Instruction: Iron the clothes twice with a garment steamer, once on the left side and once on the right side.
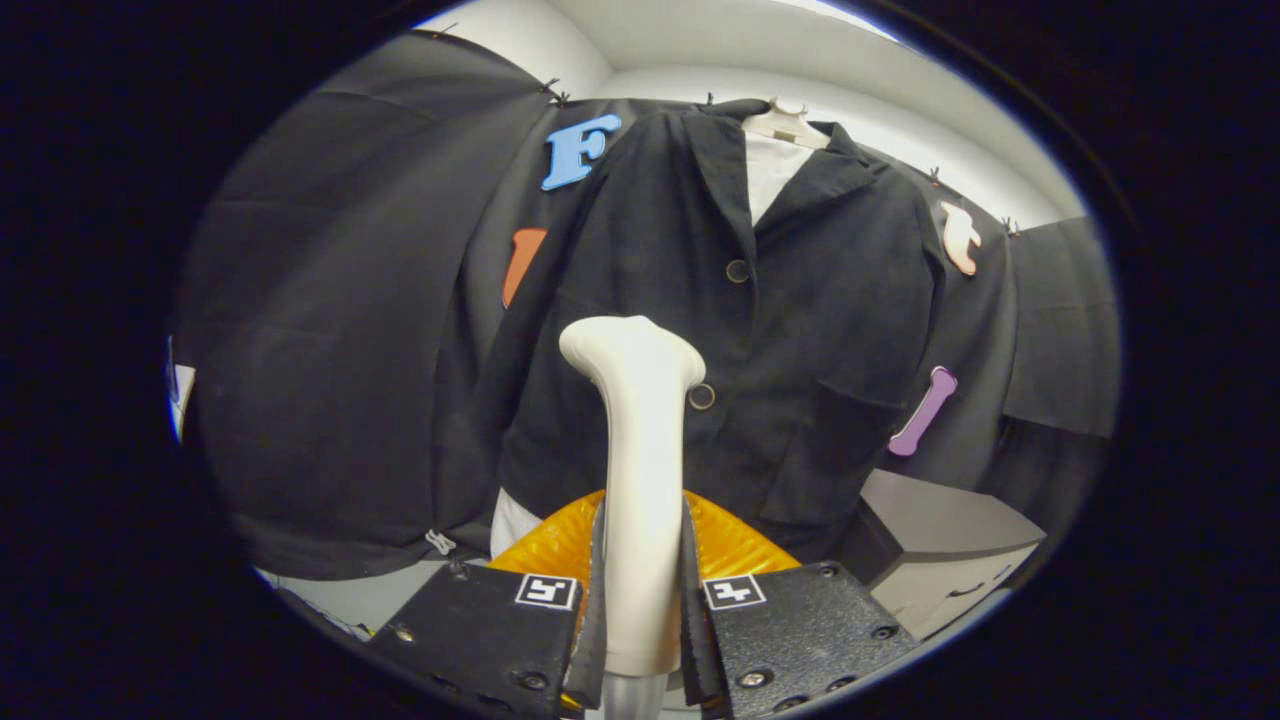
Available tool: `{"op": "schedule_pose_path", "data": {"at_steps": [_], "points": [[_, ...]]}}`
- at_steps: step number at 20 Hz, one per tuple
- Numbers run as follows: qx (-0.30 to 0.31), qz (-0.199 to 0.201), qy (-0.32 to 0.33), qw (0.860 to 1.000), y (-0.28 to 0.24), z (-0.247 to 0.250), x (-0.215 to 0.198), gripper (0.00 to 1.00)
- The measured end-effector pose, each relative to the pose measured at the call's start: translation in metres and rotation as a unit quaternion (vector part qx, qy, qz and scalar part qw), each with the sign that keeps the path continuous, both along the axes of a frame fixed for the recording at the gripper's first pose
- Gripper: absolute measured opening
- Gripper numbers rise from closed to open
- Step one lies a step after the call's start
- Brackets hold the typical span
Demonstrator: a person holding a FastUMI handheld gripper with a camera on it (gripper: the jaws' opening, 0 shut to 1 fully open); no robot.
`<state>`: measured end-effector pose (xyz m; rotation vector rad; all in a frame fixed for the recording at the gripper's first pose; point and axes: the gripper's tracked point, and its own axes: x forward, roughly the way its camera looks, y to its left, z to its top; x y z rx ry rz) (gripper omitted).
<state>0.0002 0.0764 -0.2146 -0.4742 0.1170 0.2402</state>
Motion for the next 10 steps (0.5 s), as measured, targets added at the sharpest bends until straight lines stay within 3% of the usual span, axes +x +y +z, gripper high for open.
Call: {"op": "schedule_pose_path", "data": {"at_steps": [10], "points": [[-0.014, 0.007, 0.066, 0.998, -0.020, -0.045, 0.003, 0.33]]}}
